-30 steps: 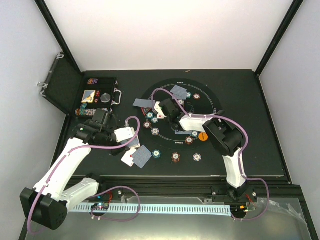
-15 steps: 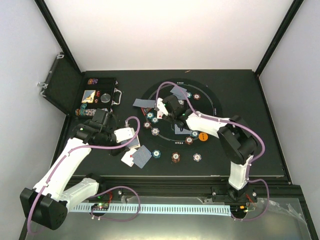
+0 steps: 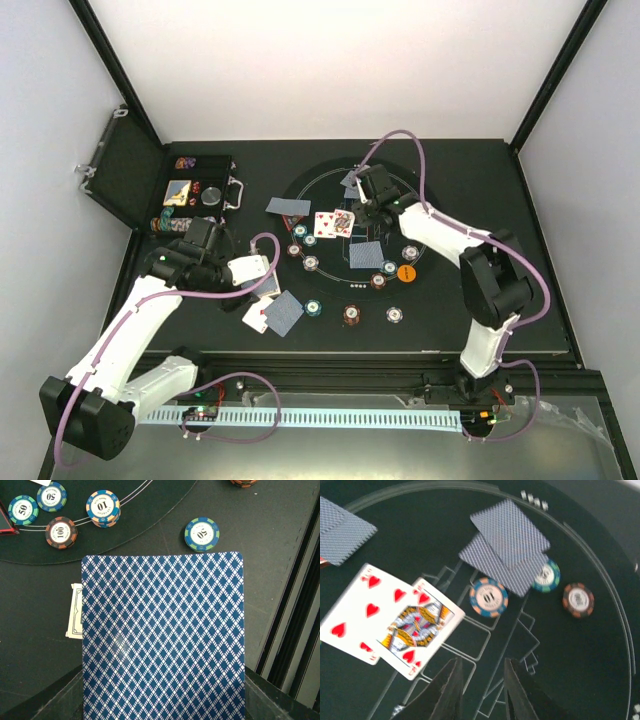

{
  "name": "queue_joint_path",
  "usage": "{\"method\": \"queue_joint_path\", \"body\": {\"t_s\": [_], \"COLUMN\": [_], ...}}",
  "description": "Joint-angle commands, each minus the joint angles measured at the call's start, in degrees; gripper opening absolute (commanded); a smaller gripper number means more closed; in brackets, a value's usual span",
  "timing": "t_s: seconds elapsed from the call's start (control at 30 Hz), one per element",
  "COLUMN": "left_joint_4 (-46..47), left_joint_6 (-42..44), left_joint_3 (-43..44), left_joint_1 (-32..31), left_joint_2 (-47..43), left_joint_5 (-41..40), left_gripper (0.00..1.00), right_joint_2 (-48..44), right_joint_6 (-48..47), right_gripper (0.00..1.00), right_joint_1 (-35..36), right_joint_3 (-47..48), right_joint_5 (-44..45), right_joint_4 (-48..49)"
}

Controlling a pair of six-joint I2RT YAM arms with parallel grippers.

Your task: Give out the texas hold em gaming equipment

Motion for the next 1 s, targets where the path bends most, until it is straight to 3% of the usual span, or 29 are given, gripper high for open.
{"method": "queue_joint_path", "body": {"t_s": [0.0,0.1,0.23,0.53,0.97], "left_joint_4": [0.0,0.3,0.3,0.7,0.9], "left_joint_6": [-0.2,-0.2,-0.6,-0.6,-0.3], "left_joint_3": [1.8,1.7,1.7,1.1,0.6], "left_joint_1": [0.2,0.2,0.2,0.2,0.2], "left_joint_2": [-0.6,-0.6,-0.5,-0.9,-1.9], "left_joint_5": [0.4,0.4,0.7,0.4,0.7], "left_gripper": [0.02,0.02,0.02,0.02,0.02], "right_joint_2": [3.7,6.2,9.1,13.7,13.0], "right_joint_6": [14.9,18.5,21.0,23.9,27.7], "right_gripper": [0.18,0.08,0.03,0.02,0.01], "right_joint_1": [-1.4,-1.4,-1.4,-1.4,0.0], "right_joint_3": [-0.5,-0.7,0.2,4.4,-3.6], "right_joint_5": [-4.9,-6.1,-5.9,-6.4,-9.8], "right_joint_4": [-6.1,-6.7,-6.8,-10.9,-8.0]}}
